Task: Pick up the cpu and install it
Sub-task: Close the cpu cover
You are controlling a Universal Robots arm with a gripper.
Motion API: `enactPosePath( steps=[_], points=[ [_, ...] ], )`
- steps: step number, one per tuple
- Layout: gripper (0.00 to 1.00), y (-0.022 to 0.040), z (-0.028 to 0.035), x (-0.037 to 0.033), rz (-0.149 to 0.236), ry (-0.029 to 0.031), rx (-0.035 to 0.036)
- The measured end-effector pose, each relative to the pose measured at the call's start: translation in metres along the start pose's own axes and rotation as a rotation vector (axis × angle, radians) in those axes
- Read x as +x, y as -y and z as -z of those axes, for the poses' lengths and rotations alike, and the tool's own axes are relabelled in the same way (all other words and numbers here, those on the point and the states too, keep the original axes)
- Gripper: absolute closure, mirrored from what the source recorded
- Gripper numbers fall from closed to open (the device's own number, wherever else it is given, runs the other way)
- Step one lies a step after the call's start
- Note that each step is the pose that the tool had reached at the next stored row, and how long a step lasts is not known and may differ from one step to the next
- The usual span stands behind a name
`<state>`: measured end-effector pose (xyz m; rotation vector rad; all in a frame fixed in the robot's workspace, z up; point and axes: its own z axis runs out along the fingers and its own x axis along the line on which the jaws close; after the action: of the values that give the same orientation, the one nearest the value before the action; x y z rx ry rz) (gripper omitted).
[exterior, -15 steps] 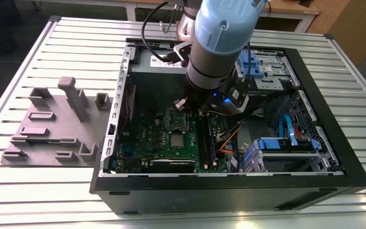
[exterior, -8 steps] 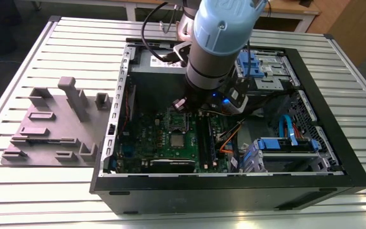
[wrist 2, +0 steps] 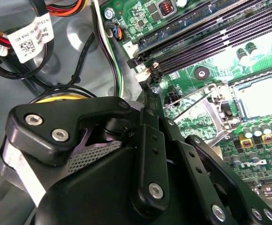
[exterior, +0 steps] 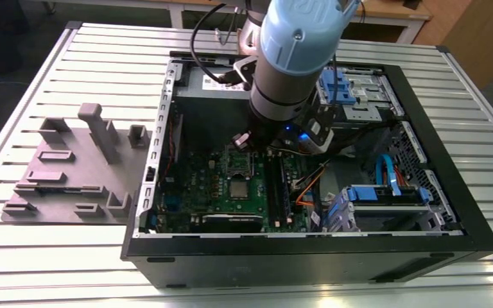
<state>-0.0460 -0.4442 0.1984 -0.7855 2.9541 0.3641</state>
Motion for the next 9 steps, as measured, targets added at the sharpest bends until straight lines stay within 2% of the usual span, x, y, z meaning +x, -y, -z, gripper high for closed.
enactPosePath(
  steps=[9],
  points=[
    [0.89,0.0022,-0.0012,0.0013,-0.003,-0.0012,-0.0014]
  ],
)
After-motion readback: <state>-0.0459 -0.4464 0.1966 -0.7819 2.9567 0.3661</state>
